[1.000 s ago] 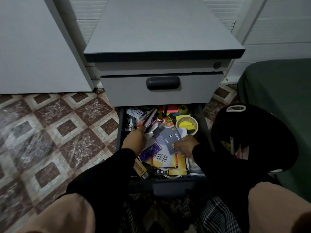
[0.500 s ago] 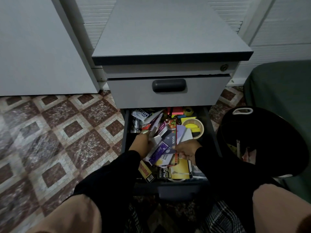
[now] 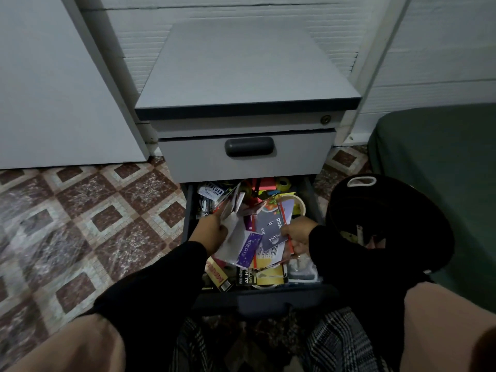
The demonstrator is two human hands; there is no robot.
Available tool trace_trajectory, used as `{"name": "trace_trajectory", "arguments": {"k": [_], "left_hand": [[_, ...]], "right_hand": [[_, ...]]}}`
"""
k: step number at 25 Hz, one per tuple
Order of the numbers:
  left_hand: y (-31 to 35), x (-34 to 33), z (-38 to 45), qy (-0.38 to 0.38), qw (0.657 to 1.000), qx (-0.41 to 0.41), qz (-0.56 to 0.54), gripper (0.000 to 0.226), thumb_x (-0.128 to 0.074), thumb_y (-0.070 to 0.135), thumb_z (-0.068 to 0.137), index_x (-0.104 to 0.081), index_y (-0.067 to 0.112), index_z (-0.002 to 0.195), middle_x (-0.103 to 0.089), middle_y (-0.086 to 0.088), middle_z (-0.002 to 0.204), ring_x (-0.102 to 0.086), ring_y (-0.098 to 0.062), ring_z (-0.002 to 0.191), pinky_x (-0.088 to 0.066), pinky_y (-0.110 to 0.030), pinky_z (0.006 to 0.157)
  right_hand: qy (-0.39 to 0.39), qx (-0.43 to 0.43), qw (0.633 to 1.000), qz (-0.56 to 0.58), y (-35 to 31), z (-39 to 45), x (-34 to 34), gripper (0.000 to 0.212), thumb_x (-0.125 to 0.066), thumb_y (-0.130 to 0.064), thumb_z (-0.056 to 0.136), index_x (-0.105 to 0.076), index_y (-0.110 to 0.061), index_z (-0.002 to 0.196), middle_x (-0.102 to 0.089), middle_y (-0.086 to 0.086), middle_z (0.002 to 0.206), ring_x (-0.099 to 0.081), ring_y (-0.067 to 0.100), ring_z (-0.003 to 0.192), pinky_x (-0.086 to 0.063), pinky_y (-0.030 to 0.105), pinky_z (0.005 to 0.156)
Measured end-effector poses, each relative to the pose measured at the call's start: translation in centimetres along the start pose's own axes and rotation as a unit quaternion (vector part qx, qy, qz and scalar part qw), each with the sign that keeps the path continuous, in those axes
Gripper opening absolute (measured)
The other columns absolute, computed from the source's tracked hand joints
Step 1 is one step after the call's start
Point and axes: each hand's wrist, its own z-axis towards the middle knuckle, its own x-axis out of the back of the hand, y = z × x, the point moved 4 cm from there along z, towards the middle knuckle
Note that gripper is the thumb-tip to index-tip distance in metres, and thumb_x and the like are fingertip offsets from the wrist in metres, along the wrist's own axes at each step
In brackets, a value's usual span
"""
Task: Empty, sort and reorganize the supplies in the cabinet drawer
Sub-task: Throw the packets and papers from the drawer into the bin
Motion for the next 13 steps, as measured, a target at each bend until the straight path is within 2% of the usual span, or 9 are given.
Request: {"name": "trace_trajectory", "arguments": {"k": [3,5,6,8,9,11,13], "left_hand": [[2.1,1.2,-1.7,0.012,1.0,-0.007,0.005,0.043,-0.04,-0.004,0.089,-0.048,-0.001,0.131,-0.063,-0.026,0.101,-0.058,-0.031,0.08,-0.036,-0.025,0.062],[4.2,1.9,-2.6,0.021,1.0,-0.02,0.014,0.041,-0.039,-0.006,0.088,-0.052,-0.001,0.126,-0.061,-0.026,0.093,-0.055,-0.032,0.074,-0.034,-0.027,0.06],[5.2,2.3,-2.9,0.027,0.999,-0.03,0.024,0.041,-0.039,-0.005,0.087,-0.053,0.0,0.126,-0.061,-0.028,0.094,-0.057,-0.035,0.08,-0.034,-0.03,0.062],[7.4,2.5,-3.3,0.036,0.997,-0.049,0.037,0.039,-0.04,-0.004,0.087,-0.054,0.001,0.124,-0.062,-0.029,0.104,-0.058,-0.037,0.094,-0.036,-0.032,0.069],[8.5,2.4,-3.5,0.034,0.997,-0.056,0.037,0.038,-0.041,-0.004,0.087,-0.054,0.001,0.123,-0.062,-0.029,0.107,-0.058,-0.036,0.098,-0.036,-0.032,0.072],[11.0,2.0,-3.6,0.031,0.996,-0.069,0.045,0.036,-0.041,-0.002,0.089,-0.054,-0.001,0.122,-0.061,-0.028,0.112,-0.057,-0.037,0.103,-0.036,-0.032,0.076],[13.4,1.5,-3.4,0.03,0.994,-0.086,0.061,0.033,-0.041,0.003,0.092,-0.054,-0.001,0.122,-0.062,-0.026,0.114,-0.057,-0.036,0.104,-0.038,-0.033,0.08]], "right_hand": [[0.018,0.022,0.999,-0.018,-0.7,-2.9,2.4,0.014,-0.06,-0.014,0.085,-0.055,-0.006,0.075,-0.061,0.024,0.095,-0.062,0.039,0.09,-0.051,0.055,0.089],[0.032,0.038,0.999,-0.018,-0.5,-4.3,4.3,0.008,-0.059,-0.009,0.083,-0.06,0.0,0.084,-0.065,0.024,0.104,-0.064,0.039,0.097,-0.051,0.053,0.09],[0.035,0.044,0.998,-0.019,-0.4,-4.5,5.1,0.012,-0.06,-0.007,0.082,-0.062,0.002,0.089,-0.065,0.025,0.107,-0.064,0.039,0.099,-0.052,0.052,0.09],[0.044,0.052,0.997,-0.026,-0.3,-6.3,6.9,0.006,-0.059,-0.005,0.081,-0.061,0.0,0.082,-0.066,0.025,0.104,-0.066,0.036,0.094,-0.054,0.049,0.088],[0.058,0.058,0.996,-0.02,-0.3,-7.6,7.9,0.007,-0.058,-0.004,0.083,-0.057,-0.002,0.076,-0.066,0.025,0.096,-0.069,0.031,0.084,-0.057,0.043,0.083],[0.085,0.065,0.994,-0.006,-0.4,-10.3,9.8,0.015,-0.054,-0.001,0.088,-0.052,-0.002,0.073,-0.063,0.018,0.07,-0.063,0.015,0.05,-0.058,0.024,0.06],[0.102,0.062,0.993,0.007,0.0,-12.1,12.2,0.024,-0.049,0.002,0.091,-0.046,-0.002,0.068,-0.053,0.001,0.036,-0.047,0.004,0.025,-0.044,0.01,0.035]]}}
